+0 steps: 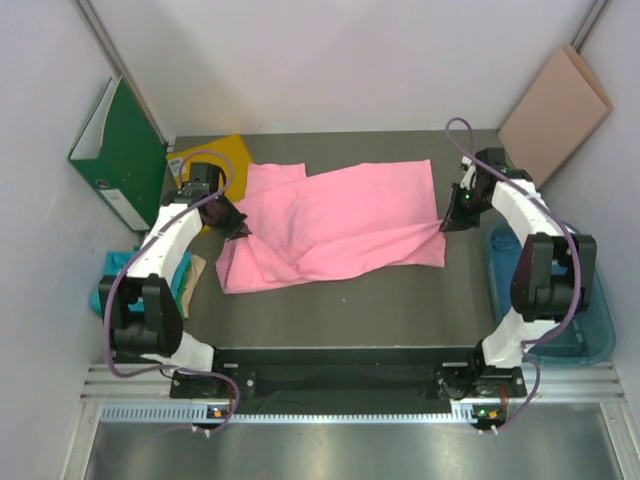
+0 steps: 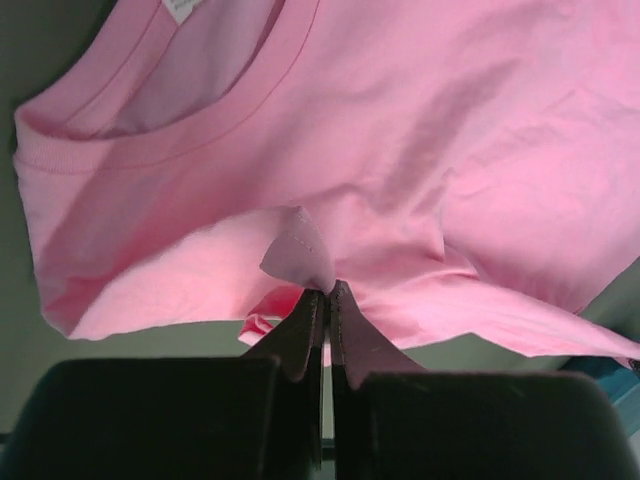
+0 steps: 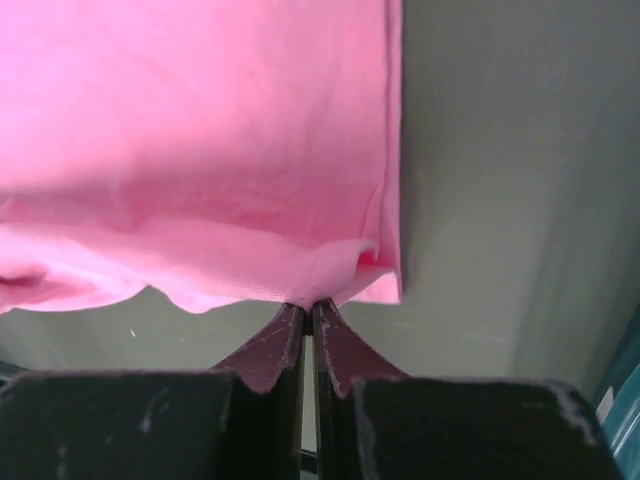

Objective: Fold and stack the t-shirts
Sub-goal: Fold the flattened tshirt in 1/3 of the way

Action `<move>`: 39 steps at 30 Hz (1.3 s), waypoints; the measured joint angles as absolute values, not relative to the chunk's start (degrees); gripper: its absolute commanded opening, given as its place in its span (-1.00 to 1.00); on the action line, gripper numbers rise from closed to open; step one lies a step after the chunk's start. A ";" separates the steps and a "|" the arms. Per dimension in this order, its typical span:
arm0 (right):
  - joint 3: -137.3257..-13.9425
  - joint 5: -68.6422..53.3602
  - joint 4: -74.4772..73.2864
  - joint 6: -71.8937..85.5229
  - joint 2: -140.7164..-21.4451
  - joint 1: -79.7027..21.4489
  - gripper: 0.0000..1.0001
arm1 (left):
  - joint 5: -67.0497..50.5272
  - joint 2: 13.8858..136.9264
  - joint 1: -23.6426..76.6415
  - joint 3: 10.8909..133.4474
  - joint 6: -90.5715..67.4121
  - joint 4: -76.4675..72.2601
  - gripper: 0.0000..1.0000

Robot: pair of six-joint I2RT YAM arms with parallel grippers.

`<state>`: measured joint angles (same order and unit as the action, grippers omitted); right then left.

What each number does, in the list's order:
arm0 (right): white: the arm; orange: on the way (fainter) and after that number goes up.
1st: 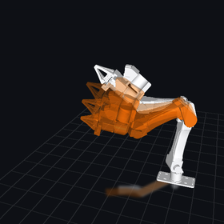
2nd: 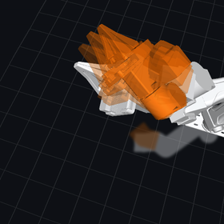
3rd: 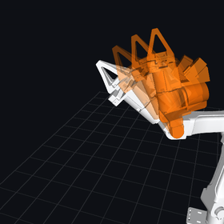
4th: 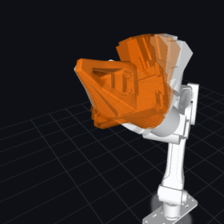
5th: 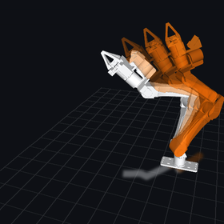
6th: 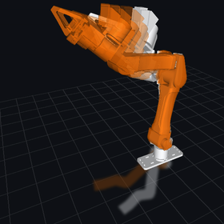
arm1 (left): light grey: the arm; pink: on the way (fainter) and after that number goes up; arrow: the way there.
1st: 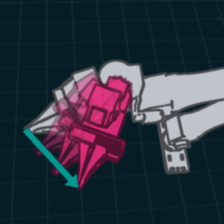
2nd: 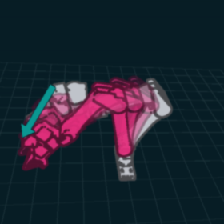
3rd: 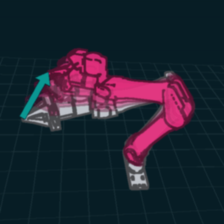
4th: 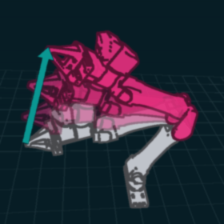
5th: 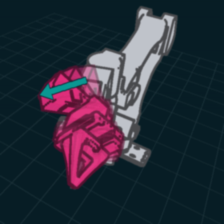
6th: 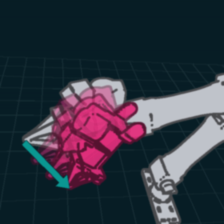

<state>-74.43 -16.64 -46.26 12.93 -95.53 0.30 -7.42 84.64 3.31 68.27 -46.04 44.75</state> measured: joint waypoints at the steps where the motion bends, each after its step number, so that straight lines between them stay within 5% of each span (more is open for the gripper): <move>1: -75.37 -16.69 -46.22 12.91 -97.01 0.89 -0.96 | -7.20 85.69 3.25 68.88 -46.24 44.27 -1.00; 12: -84.62 -20.67 -44.73 12.43 -109.19 1.76 -0.79 | -4.73 97.97 2.61 81.45 -46.78 42.61 -1.00; 16: -87.88 -21.89 -44.99 12.01 -113.19 1.76 0.15 | -4.12 102.87 2.28 87.29 -46.83 42.50 -1.00; 19: -90.11 -22.90 -45.04 11.53 -115.94 1.76 0.55 | -3.99 106.83 2.04 91.61 -47.07 42.44 -1.00; 24: -90.43 -23.75 -45.25 10.63 -116.77 1.76 0.75 | -2.85 114.24 1.89 100.14 -47.94 43.90 -1.00; 25: -90.43 -23.86 -45.12 10.55 -116.68 1.74 0.78 | -2.59 115.79 1.83 101.93 -48.12 44.07 -0.31; 29: -89.41 -24.36 -44.49 10.52 -115.77 1.76 0.83 | -2.55 122.08 1.26 108.42 -48.69 45.98 0.97; 39: -80.86 -24.93 -42.44 10.48 -104.16 1.54 0.89 | -7.86 115.18 1.23 97.78 -45.54 41.23 0.89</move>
<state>-80.86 -24.93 -42.44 10.48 -104.16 1.54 -7.86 115.18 1.23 97.78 -45.54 41.23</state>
